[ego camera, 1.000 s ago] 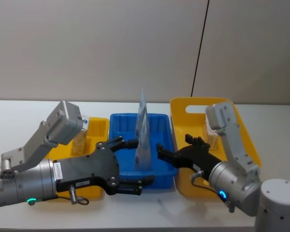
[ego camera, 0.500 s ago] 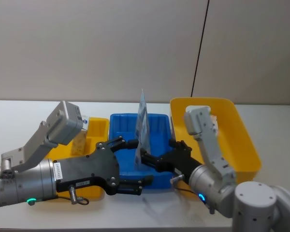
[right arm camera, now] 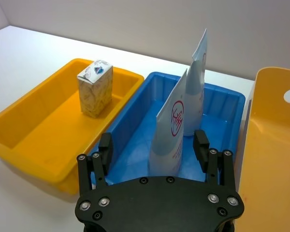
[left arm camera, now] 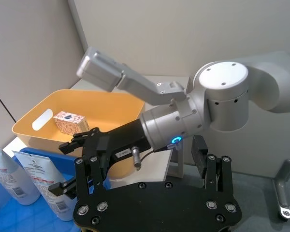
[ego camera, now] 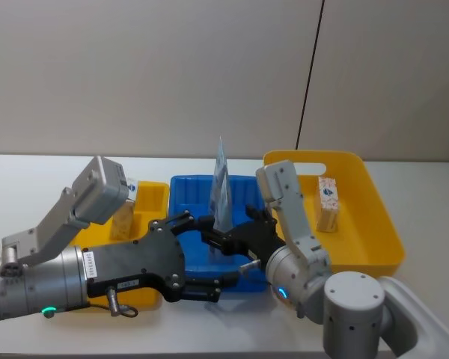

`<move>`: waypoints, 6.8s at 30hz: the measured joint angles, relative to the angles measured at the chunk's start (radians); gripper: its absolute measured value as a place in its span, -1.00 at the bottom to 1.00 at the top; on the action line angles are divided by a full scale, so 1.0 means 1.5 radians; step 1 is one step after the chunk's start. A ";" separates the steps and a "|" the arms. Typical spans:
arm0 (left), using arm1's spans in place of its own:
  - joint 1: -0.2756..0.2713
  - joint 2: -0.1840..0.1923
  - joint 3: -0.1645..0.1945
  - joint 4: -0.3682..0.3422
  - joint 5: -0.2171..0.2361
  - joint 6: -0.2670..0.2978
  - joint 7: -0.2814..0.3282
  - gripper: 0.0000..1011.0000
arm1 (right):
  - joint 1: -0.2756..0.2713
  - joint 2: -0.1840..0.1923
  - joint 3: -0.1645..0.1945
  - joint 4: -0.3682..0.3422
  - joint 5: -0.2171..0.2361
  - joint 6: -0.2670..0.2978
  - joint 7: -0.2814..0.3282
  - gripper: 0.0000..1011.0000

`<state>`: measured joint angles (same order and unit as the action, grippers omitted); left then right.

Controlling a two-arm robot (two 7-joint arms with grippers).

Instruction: Bimanual collaborative sorting of washing and personal care products

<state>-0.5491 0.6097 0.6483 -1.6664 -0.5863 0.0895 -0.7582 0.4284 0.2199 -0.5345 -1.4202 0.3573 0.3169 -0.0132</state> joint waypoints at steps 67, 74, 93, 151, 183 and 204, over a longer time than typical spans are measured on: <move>0.000 0.000 0.000 0.000 0.000 0.000 0.000 0.98 | 0.046 -0.062 0.036 0.038 -0.042 -0.038 -0.006 -0.99; 0.000 0.000 0.000 0.000 0.000 0.000 0.000 0.98 | 0.038 -0.055 0.048 -0.015 -0.031 -0.037 0.009 -1.00; 0.000 0.000 0.000 0.000 0.000 0.000 0.000 0.98 | 0.050 -0.040 0.110 -0.066 -0.036 -0.047 -0.009 -1.00; 0.000 0.000 0.000 0.000 0.000 0.000 0.000 0.98 | 0.111 -0.065 0.185 0.181 -0.113 -0.141 -0.090 0.60; 0.000 0.000 0.000 0.000 0.000 0.000 0.000 0.98 | 0.046 0.025 0.200 0.071 0.014 -0.093 0.202 0.98; 0.000 0.000 0.000 0.000 0.000 0.000 0.000 0.98 | 0.001 0.106 0.182 0.027 0.062 -0.059 0.339 0.98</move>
<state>-0.5490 0.6097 0.6483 -1.6665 -0.5863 0.0896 -0.7582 0.4295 0.3789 -0.2613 -1.3791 0.4502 0.2290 0.4956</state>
